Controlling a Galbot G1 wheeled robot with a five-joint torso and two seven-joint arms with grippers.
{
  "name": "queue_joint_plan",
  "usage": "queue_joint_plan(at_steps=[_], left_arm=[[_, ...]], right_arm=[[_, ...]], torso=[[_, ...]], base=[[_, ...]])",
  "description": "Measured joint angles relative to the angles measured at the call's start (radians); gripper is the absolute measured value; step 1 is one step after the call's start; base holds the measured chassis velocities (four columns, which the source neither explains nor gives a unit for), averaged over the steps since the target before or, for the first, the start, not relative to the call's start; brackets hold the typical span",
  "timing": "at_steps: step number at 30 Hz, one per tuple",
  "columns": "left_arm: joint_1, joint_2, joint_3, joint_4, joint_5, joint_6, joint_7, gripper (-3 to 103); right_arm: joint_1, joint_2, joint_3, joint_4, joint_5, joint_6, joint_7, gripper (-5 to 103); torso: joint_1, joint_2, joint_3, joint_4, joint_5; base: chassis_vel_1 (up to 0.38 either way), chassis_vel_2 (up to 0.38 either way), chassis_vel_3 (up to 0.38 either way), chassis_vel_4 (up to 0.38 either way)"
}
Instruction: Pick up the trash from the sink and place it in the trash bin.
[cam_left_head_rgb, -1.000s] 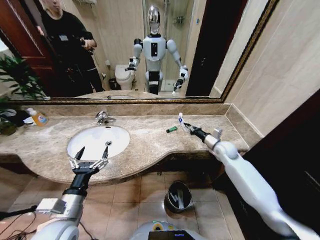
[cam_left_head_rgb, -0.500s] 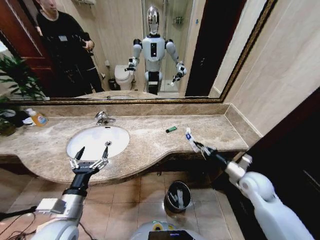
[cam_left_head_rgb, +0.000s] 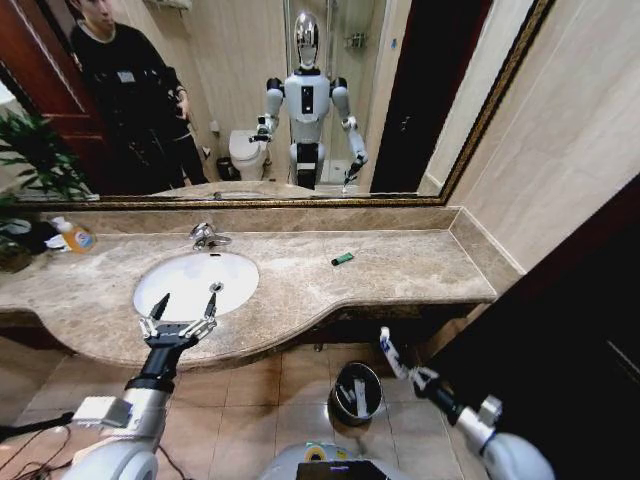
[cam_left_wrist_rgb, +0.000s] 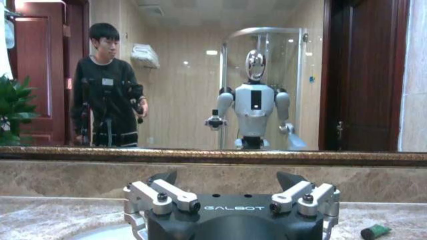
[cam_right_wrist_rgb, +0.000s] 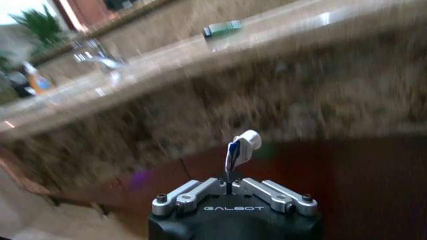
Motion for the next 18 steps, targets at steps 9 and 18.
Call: queue_joint_plan(at_steps=[9,18], left_arm=[[0.000,0.000,0.000,0.000,0.000,0.000,0.000,100],[0.000,0.000,0.000,0.000,0.000,0.000,0.000,100]], right_arm=[[0.210,0.049,-0.155,-0.354,-0.143,0.105,0.254,0],[0.271,0.093,-0.193,-0.512,-0.195,0.131,0.301,0]], torso=[[0.000,0.000,0.000,0.0003,0.0002],[0.000,0.000,0.000,0.0000,0.0002]], base=[[0.000,0.000,0.000,0.000],[0.000,0.000,0.000,0.000]])
